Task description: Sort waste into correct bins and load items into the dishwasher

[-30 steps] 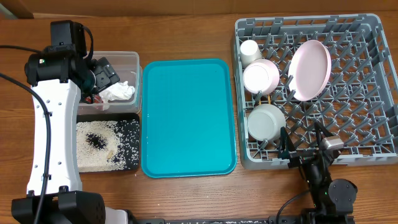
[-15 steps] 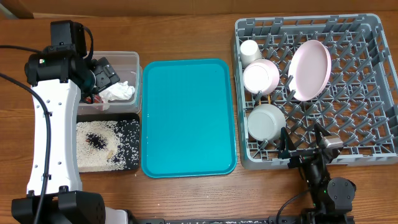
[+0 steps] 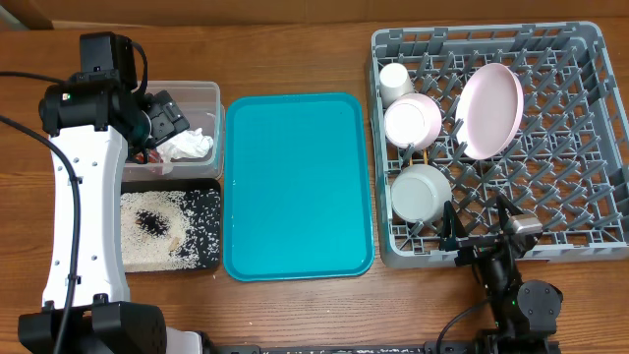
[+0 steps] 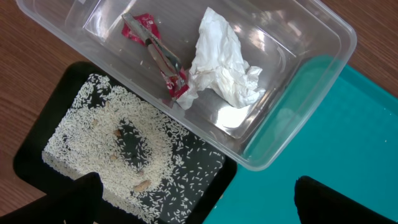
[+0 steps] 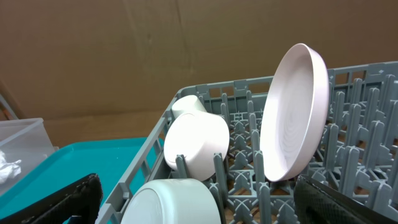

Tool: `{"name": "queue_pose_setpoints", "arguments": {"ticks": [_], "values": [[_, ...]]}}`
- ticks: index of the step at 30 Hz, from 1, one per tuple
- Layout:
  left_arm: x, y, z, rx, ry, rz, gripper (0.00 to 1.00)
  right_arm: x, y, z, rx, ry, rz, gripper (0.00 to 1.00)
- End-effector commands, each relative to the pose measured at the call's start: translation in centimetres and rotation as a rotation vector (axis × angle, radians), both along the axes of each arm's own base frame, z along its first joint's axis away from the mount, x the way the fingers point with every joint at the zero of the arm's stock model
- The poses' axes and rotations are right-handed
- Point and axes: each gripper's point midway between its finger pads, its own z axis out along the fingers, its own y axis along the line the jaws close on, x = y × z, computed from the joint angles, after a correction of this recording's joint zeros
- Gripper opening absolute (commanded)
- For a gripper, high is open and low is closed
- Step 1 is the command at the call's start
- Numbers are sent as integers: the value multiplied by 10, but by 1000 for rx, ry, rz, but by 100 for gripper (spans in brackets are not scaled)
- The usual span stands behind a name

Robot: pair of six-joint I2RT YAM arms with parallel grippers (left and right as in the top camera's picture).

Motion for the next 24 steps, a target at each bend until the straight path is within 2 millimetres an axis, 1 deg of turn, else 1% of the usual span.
{"name": "queue_pose_setpoints", "arguments": {"ticks": [1,7,9,13,16,18,20,23,24], "values": [[3,2,3,9,-7,-3,100,0,-2,-1,7,-5,-13,100],[3,1,2,9,-6,-7,100,0,-2,-1,7,-5,-13,100],[1,-2,10,12,-28,-12,100,0,-2,-1,7,-5,-13,100],[-17,-2,42,32,-108,-9,100,0,-2,-1,7,-5,-13,100],[-34,-5,74,42,-209,-12,100,0,-2,-1,7,-5,-13,100],[-49,-7,98,50,-287,-11,100,0,-2,-1,7,-5,-13,100],[-65,-8,117,58,-355,-11,100,0,-2,-1,7,-5,-13,100],[-91,-15,133,43,-434,-23,100,0,-2,-1,7,-5,-13,100],[-99,-18,135,38,-450,-28,100,0,-2,-1,7,-5,-13,100]]}}
